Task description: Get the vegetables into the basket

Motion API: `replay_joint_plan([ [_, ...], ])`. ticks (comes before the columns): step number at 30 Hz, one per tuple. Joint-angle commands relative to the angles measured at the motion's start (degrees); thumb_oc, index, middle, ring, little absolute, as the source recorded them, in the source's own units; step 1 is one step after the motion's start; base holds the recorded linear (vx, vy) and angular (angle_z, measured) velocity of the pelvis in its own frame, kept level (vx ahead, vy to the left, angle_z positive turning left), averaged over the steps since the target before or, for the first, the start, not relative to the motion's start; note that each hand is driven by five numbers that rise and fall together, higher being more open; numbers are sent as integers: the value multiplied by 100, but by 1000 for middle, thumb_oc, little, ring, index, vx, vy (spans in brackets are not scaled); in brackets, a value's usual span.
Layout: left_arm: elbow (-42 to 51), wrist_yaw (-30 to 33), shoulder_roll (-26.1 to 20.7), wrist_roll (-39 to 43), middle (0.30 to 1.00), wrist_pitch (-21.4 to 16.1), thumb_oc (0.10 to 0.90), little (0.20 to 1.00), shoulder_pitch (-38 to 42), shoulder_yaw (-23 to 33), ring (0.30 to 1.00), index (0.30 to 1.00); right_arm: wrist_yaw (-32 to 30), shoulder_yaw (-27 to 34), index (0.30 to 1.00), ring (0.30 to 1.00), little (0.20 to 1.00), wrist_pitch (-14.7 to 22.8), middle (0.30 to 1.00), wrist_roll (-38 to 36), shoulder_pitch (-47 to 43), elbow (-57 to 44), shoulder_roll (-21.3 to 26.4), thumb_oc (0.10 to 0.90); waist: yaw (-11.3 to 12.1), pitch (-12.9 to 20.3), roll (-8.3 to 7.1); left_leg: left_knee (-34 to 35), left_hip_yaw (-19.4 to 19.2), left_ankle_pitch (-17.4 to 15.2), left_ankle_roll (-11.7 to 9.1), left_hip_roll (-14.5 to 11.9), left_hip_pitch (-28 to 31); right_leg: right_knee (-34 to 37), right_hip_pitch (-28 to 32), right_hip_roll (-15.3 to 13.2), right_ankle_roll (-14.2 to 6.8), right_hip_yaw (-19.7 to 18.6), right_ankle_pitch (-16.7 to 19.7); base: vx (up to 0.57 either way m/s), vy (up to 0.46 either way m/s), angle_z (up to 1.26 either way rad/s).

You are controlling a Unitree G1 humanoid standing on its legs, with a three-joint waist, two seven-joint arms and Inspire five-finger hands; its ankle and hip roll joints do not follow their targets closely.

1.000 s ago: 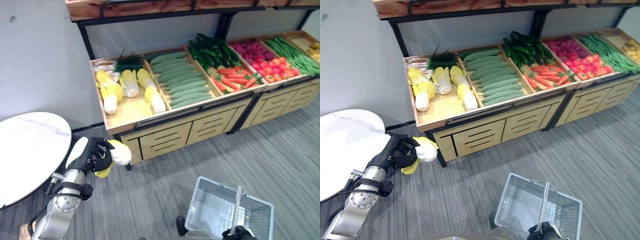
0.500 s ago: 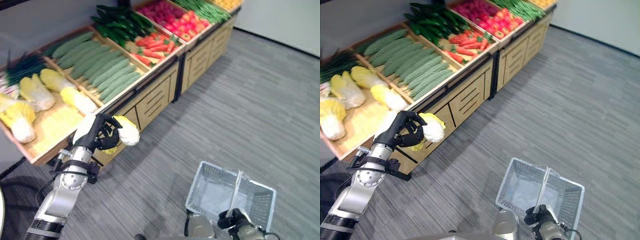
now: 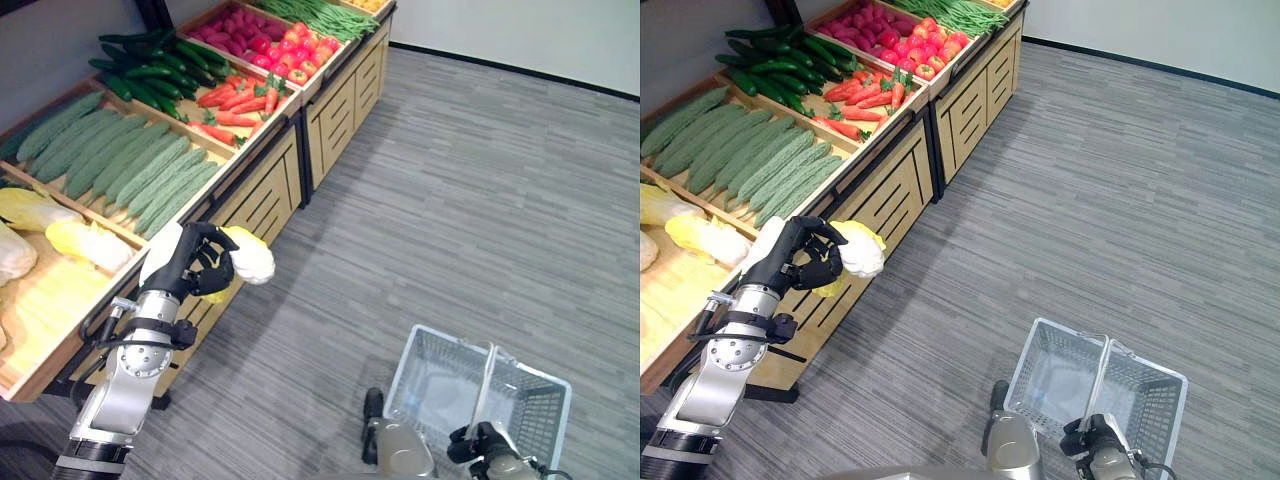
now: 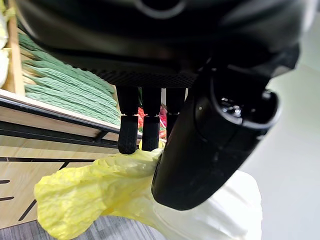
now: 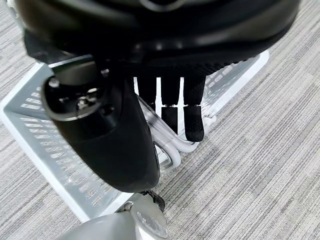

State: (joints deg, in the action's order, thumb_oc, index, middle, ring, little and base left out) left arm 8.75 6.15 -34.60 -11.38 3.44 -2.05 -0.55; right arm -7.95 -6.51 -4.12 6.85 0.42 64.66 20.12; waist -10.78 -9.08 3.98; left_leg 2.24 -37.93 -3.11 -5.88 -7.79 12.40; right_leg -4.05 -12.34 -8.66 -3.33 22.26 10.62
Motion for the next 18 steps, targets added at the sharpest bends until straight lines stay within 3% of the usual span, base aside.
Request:
replay_joint_plan([
  [1,550,299,-125,15,300,-398,400,300,217,94,300,300,-20,-155,300,300,300,-34,300,144,334,183,3,400,-22,361,-164,-147,320,7,-34,21,-408,292,522,-530,-843,-265,-239,89,-107,3],
  [5,470,289,-19,171,300,-399,400,300,329,-28,300,300,-60,-71,300,300,300,-24,300,85,333,213,102,400,-95,308,-33,-171,354,120,-165,-160,-436,149,471,-384,-721,-331,-465,61,-121,-1],
  [9,432,263,-3,223,300,-402,400,300,371,-49,300,300,-70,-111,300,300,300,-6,300,67,268,257,166,400,-41,199,-35,-941,455,354,-446,-587,-655,37,471,-131,-489,-390,-746,63,-209,-3],
  [11,400,275,5,267,300,-409,400,300,389,-54,300,300,-68,-176,300,300,300,26,300,73,251,307,196,400,106,75,-119,-1719,771,800,-698,-938,-939,84,564,102,-295,-404,-876,30,-286,-16],
  [12,393,297,-7,260,300,-408,400,300,403,-58,300,300,-60,-201,300,300,300,41,300,72,259,315,211,400,156,8,-208,-1913,774,1049,-625,-1022,-1072,111,578,145,-179,-322,-811,-20,-260,-41],
  [13,395,344,4,315,300,-429,400,300,413,-57,300,300,-54,-252,300,300,300,47,300,94,217,308,247,400,278,-82,-287,-2141,1227,1176,-613,-957,-1271,144,608,219,-125,-424,-831,-13,-179,-79],
  [14,388,393,34,314,300,-435,400,300,412,-65,300,300,-46,-354,300,300,300,43,300,145,143,349,269,400,413,-158,-381,-2093,1947,929,-409,-650,-1648,210,638,238,-132,-560,-892,132,-52,-84],
  [15,396,452,77,273,300,-436,400,300,391,-64,300,300,-41,-439,300,300,300,41,300,185,78,383,283,400,517,-229,-480,-1646,2368,615,-233,-423,-1993,255,698,199,-253,-759,-928,176,61,-56],
  [17,402,518,76,246,300,-468,400,300,394,-54,300,300,-39,-504,300,300,300,54,300,223,26,378,325,400,607,-288,-514,-991,2550,639,-236,-392,-2146,288,717,187,-348,-936,-964,184,154,-55],
  [18,406,556,73,226,300,-491,400,300,384,-48,300,300,-41,-558,300,300,300,64,300,263,4,382,358,400,723,-336,-507,-642,2803,857,-266,-343,-2291,307,734,215,-371,-1055,-975,158,155,-58],
])
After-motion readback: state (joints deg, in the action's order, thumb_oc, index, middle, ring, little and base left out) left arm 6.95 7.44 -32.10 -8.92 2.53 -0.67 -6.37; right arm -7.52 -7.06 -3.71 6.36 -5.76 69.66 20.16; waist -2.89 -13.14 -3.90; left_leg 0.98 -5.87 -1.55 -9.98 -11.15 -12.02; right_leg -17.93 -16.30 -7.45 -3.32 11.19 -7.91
